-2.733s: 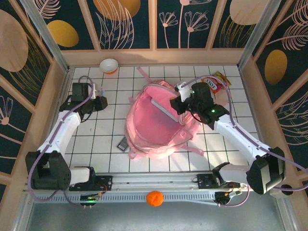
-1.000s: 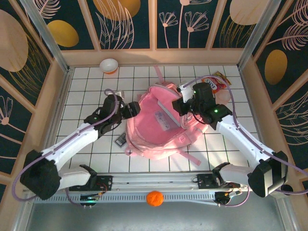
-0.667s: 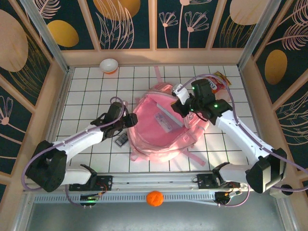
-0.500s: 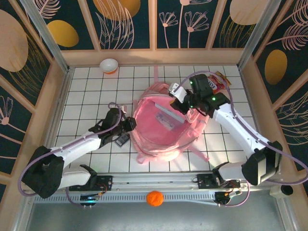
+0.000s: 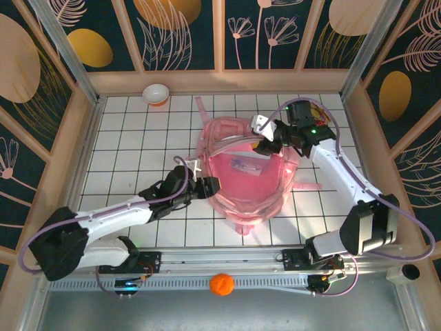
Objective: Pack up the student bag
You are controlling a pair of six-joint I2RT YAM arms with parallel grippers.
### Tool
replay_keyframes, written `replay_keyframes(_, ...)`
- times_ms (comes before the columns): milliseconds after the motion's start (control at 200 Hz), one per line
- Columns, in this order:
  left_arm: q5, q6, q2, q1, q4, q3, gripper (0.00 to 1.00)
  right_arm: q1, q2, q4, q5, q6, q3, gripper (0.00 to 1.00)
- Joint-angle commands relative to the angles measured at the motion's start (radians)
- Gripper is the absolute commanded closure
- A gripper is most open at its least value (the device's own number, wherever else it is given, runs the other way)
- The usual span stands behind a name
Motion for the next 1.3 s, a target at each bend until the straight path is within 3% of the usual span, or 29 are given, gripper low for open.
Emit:
replay_keyframes(0, -0.148, -0.021, -0.122, -0.001, -0.066, -0.008, 0.43, -0.001, -0.131, 0.027, -0.004, 0.317, -0.031, 0.35)
replay_keyframes(165, -0.313, 0.020, -0.246, 0.018, -0.241, 0.047, 0.39, 0.005, -0.261, -0.060, 0.100, 0.884, -0.066, 0.34)
replay_keyframes(355, -0.262, 0.103, -0.215, 0.068, -0.205, 0.087, 0.37, 0.002, -0.333, -0.150, 0.167, 1.311, -0.147, 0.33)
replay_keyframes(420, -0.252, 0.137, -0.161, 0.077, -0.203, 0.128, 0.37, 0.000, -0.339, -0.154, 0.174, 1.355, -0.186, 0.33)
replay_keyframes(530, -0.206, 0.168, -0.052, 0.085, -0.140, 0.167, 0.37, -0.032, -0.325, -0.159, 0.293, 1.434, -0.264, 0.33)
replay_keyframes(696, -0.133, 0.173, 0.152, 0.089, -0.099, 0.218, 0.46, -0.114, -0.250, -0.093, 0.330, 1.450, -0.374, 0.38)
replay_keyframes(981, 0.077, 0.108, 0.315, 0.083, 0.049, 0.140, 0.68, -0.136, -0.075, 0.214, 0.191, 1.410, -0.452, 0.50)
replay_keyframes(1166, 0.154, 0.150, 0.312, -0.013, 0.087, 0.134, 0.68, -0.152, 0.087, 0.357, 0.118, 1.347, -0.344, 0.55)
replay_keyframes(1296, 0.132, 0.135, 0.275, -0.037, 0.097, 0.114, 0.66, -0.191, 0.182, 0.418, 0.023, 1.325, -0.252, 0.55)
